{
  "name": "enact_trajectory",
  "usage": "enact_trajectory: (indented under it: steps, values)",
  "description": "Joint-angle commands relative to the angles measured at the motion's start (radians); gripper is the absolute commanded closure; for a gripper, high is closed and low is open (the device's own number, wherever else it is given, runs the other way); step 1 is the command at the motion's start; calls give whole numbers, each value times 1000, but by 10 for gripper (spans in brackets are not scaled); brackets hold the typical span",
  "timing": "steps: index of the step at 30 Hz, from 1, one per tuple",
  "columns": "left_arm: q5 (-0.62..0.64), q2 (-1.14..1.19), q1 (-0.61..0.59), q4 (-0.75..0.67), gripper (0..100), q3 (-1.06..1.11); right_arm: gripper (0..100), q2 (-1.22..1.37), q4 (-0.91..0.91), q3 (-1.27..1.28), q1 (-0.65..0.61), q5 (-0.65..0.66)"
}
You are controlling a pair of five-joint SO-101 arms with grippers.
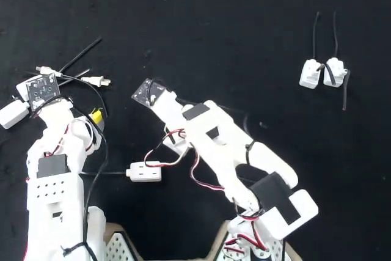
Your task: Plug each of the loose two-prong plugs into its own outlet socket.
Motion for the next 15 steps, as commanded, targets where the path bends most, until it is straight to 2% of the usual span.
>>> enact_trajectory:
  steps: [1, 8, 15]
  values:
    - [6, -9, -7, 2, 776, -33, 850, -4, -21, -10, 17, 11]
    - [6, -9, -7, 2, 776, -33, 850, -2, -23, -5, -43, 5]
    - [6, -9, -8, 2, 776, -33, 851, -2, -21, -4, -14, 11]
